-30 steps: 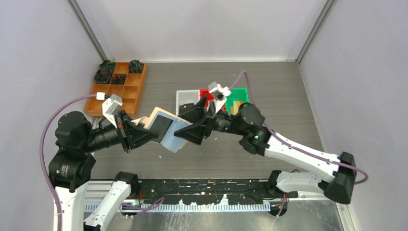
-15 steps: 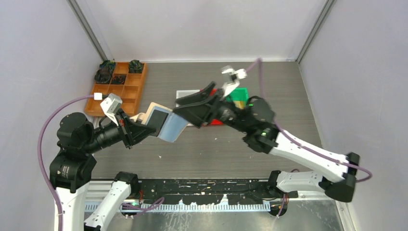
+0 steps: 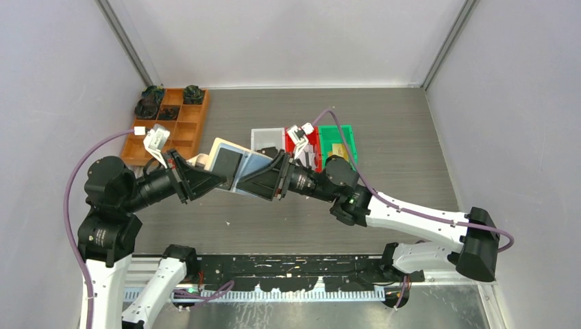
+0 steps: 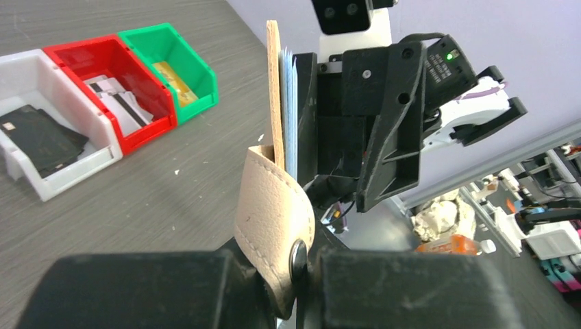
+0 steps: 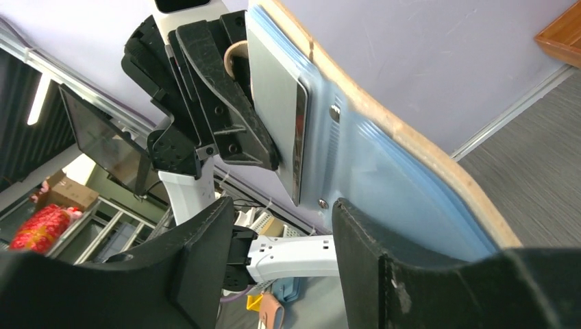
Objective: Take the credit cards out of the card holder
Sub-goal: Remove the credit card from the card holder.
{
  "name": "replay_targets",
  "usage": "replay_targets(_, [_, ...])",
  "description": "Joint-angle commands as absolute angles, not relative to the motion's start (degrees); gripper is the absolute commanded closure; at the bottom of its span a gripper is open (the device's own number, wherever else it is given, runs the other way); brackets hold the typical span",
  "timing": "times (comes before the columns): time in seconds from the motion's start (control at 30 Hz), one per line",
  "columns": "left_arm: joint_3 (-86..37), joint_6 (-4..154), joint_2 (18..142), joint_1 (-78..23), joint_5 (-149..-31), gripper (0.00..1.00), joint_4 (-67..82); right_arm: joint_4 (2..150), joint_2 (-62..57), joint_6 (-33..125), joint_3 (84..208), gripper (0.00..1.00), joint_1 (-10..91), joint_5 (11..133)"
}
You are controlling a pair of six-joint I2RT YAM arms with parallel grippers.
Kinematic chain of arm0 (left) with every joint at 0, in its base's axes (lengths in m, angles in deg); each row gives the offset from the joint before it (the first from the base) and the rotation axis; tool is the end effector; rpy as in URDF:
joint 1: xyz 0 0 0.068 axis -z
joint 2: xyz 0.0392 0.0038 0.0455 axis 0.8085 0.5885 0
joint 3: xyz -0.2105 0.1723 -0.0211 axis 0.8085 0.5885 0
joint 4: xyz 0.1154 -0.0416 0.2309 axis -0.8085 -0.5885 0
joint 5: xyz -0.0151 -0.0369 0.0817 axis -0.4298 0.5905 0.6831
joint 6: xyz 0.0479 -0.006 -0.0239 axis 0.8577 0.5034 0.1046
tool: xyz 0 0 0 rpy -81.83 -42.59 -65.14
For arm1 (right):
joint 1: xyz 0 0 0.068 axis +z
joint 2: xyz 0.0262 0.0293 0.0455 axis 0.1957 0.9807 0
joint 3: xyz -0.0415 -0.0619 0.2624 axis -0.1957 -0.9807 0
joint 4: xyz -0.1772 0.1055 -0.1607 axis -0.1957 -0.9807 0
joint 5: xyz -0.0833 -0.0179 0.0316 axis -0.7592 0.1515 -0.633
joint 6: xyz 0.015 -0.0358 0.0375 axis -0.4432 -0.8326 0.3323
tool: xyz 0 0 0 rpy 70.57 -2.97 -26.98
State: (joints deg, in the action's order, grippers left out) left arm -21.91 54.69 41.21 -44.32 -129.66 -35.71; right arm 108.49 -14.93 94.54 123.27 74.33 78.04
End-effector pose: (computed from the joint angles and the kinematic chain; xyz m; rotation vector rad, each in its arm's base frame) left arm 0.0716 -0.0389 0.4417 0.3205 1.7983 -1.2291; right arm 0.1201 0.2544 0.3797 -0.3441 1.5339 1.8643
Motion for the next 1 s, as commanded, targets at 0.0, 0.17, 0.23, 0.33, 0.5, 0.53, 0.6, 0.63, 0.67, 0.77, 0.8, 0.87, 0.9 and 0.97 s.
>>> replay_targets(0.0, [-21.58, 47.95, 40.78, -44.28, -132.81, 1.00, -26.35, 113.74, -16.44, 95.30, 122.65, 0.42, 74.65, 76.72])
replay_targets(0.17, [-20.28, 46.90, 40.08, -44.28, -133.15, 1.00, -25.02, 119.35, -13.67, 96.53, 123.27, 0.52, 74.63, 77.82])
replay_targets(0.23, [-19.81, 46.75, 39.97, -44.23, -133.27, 1.00, -24.97, 121.98, -12.49, 97.53, 123.74, 0.53, 74.65, 78.42])
replay_targets(0.33, [-19.28, 46.54, 39.87, -44.28, -133.22, 1.00, -24.55, 122.92, -11.40, 98.27, 124.89, 0.54, 74.64, 79.13])
replay_targets(0.5, [-19.24, 45.26, 39.85, -44.26, -133.57, 1.00, -23.14, 123.29, -10.60, 98.49, 125.25, 0.56, 74.64, 78.42])
replay_targets(0.53, [-19.17, 44.89, 39.92, -44.23, -133.77, 1.00, -22.82, 123.58, -10.44, 98.76, 125.33, 0.57, 74.62, 78.31])
replay_targets(0.6, [-18.80, 44.02, 39.79, -44.28, -133.97, 1.00, -22.08, 125.15, -9.88, 99.44, 125.57, 0.59, 74.65, 78.52])
replay_targets(0.63, [-18.61, 43.66, 39.70, -44.23, -133.93, 1.00, -21.90, 126.28, -9.42, 99.93, 125.74, 0.60, 74.65, 78.66])
replay_targets(0.67, [-18.36, 43.37, 39.70, -44.27, -133.80, 1.00, -21.80, 127.69, -8.90, 100.54, 125.97, 0.61, 74.65, 79.05])
replay_targets(0.77, [-17.23, 42.13, 39.41, -44.28, -133.62, 0.98, -20.67, 131.20, -6.54, 102.67, 127.36, 0.63, 74.59, 80.06])
replay_targets(0.8, [-16.39, 41.58, 39.18, -44.27, -133.66, 0.96, -20.06, 131.83, -5.77, 103.06, 127.81, 0.64, 74.60, 80.27])
replay_targets(0.87, [-15.11, 40.39, 38.95, -44.22, -134.18, 0.88, -18.71, 132.49, -4.87, 103.59, 128.38, 0.68, 74.63, 80.21])
replay_targets(0.9, [-14.61, 39.86, 38.89, -44.27, -134.49, 0.86, -18.37, 132.87, -4.52, 103.73, 128.41, 0.71, 74.65, 79.96])
replay_targets(0.97, [-14.09, 39.59, 38.80, -44.28, -134.62, 0.84, -18.45, 133.54, -4.16, 104.13, 128.44, 0.73, 74.64, 79.68])
